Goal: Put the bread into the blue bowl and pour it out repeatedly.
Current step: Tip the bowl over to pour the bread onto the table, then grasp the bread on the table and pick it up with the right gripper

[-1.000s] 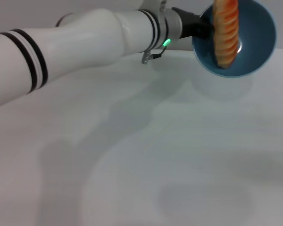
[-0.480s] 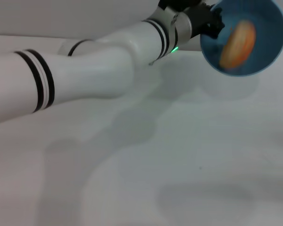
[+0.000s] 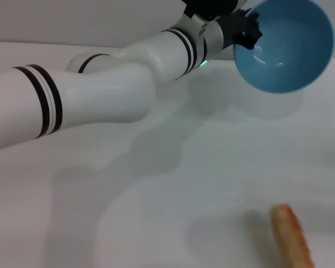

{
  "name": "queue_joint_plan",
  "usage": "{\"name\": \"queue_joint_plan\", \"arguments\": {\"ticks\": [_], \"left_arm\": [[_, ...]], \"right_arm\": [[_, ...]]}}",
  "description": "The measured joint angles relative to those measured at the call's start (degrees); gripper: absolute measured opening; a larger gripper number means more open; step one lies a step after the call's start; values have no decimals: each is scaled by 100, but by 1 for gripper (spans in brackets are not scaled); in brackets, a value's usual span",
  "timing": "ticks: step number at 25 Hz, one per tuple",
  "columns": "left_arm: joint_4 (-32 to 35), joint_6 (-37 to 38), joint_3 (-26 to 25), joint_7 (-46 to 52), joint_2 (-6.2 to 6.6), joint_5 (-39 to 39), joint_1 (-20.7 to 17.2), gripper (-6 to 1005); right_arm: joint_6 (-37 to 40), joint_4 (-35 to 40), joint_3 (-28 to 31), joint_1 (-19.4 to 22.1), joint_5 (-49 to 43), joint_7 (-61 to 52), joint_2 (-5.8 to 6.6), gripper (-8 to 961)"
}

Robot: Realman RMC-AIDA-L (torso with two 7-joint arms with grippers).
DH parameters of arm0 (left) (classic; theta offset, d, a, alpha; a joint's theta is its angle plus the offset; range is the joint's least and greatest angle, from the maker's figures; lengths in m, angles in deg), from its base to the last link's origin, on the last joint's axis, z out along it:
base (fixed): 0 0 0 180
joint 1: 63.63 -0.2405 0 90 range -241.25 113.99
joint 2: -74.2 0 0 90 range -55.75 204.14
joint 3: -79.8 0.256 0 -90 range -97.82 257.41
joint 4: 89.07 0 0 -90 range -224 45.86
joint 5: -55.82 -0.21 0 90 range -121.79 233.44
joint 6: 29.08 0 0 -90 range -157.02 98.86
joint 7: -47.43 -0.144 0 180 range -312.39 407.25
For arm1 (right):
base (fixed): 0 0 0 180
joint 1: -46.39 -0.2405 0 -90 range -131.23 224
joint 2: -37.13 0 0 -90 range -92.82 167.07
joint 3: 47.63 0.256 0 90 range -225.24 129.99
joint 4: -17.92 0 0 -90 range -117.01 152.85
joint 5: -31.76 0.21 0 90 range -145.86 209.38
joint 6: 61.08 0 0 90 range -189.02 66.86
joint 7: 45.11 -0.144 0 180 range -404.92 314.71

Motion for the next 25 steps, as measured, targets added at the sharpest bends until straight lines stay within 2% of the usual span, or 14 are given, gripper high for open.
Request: {"name": "queue_joint_plan", "arguments": {"ticks": [4, 8, 11, 16, 21, 25], "left_arm": [[0, 266, -252, 22, 1, 22, 0, -2], [-65, 906, -825, 24, 24, 24, 24, -1], [-138, 1503, -1280, 26, 43, 22, 91, -2], [-492, 2441, -2031, 17, 73, -5, 228, -2], [-737, 2616, -2153, 18, 78, -7, 260, -1], [-715, 2622, -2155, 26, 76, 14, 167, -1]], "right_arm": [[38, -128, 53, -65, -10, -101, 16, 376], [1, -94, -49, -89, -206, -322, 30, 376], [-3, 146, -71, -75, -502, -1026, 39, 376], [7, 1362, -72, -51, -2136, -3415, 42, 376], [246, 2717, -73, -281, -4266, -6251, 47, 375], [645, 3169, -70, -481, -5228, -7405, 84, 373]]}}
